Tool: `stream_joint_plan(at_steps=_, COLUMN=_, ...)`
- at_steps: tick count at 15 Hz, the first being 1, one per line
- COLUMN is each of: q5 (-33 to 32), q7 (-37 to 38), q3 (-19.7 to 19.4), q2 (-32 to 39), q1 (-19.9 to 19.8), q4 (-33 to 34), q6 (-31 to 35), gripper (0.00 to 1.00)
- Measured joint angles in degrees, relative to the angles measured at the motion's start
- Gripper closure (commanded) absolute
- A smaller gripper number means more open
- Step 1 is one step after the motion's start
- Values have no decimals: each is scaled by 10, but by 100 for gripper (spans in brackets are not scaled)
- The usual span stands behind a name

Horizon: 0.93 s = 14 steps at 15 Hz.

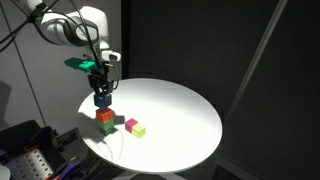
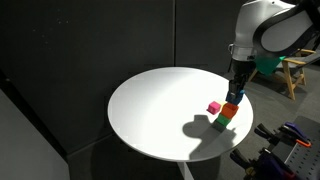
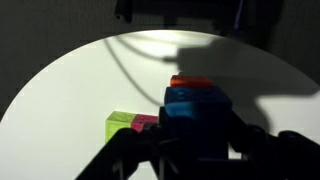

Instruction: Pick up the blue block and then put it back on top of the orange block

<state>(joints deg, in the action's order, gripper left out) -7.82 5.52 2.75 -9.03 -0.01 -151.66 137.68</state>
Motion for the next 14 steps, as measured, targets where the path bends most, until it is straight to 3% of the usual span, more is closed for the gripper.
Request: stream_joint_plan(at_steps=14, q5=0, q7=0, q3=-1, q2=14, q1=-1, q4=0, q6=7, gripper=69)
